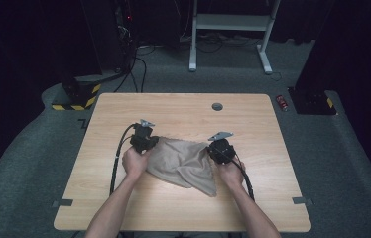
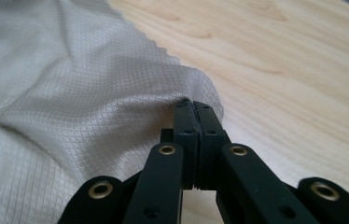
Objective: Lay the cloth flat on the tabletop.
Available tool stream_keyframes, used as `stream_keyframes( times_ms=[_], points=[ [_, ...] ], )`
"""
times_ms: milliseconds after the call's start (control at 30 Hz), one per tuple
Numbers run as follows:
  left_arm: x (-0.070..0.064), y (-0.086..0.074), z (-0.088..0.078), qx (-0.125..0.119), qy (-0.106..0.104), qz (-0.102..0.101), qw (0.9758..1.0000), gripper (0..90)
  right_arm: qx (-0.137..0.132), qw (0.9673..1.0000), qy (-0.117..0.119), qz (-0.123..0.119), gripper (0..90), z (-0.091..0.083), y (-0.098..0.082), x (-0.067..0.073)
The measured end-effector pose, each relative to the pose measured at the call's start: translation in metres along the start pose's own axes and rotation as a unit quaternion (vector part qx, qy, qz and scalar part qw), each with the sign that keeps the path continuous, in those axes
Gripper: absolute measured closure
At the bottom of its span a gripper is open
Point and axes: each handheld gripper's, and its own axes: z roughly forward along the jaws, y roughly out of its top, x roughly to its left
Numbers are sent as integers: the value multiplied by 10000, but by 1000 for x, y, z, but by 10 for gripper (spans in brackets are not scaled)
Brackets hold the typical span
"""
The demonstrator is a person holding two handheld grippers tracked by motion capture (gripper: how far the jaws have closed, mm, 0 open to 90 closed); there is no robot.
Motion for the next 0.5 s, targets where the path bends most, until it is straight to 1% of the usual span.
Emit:
stream_keyframes(
  times_ms=[33, 67, 100, 133, 167, 233, 267, 300, 333, 400, 433, 500],
  points=[
    [6, -1, 3, 36, 24, -150, 9999, 889, 5, 9999, -59, 82, 889, 3, 3, -4],
    [6, -1, 3, 36, 24, -150, 9999, 872, 5, 9999, -59, 82, 889, 3, 3, -4],
    [9, -2, 5, 67, 31, -242, 9997, 872, 48, 9999, -81, 97, 888, 6, 4, -5],
    [10, -3, 6, 93, 1, -315, 9995, 810, 100, 9997, -142, 147, 885, 10, 4, -7],
    [11, -4, 7, 112, -5, -343, 9993, 741, 136, 9995, -189, 191, 870, 12, 5, -8],
    [9, -6, 5, 78, 56, -278, 9996, 681, 176, 9992, -231, 270, 838, 16, 5, -10],
    [8, -6, 3, 52, 50, -267, 9996, 664, 148, 9993, -230, 256, 826, 15, 4, -11],
    [7, -9, -3, -24, 13, -257, 9997, 633, 43, 9994, -226, 261, 795, 11, 3, -9],
    [7, -9, -3, -24, 13, -257, 9997, 625, 9, 9994, -216, 270, 787, 8, 3, -9],
    [3, -13, -9, -80, -75, -210, 9997, 615, -44, 9995, -207, 222, 783, 5, 2, -8],
    [1, -16, -12, -86, -131, -172, 9997, 609, -101, 9995, -166, 249, 781, 1, 1, -7],
    [-6, -22, -16, -86, -235, -58, 9997, 593, -134, 9997, -49, 201, 777, -4, -3, -5]
  ],
)
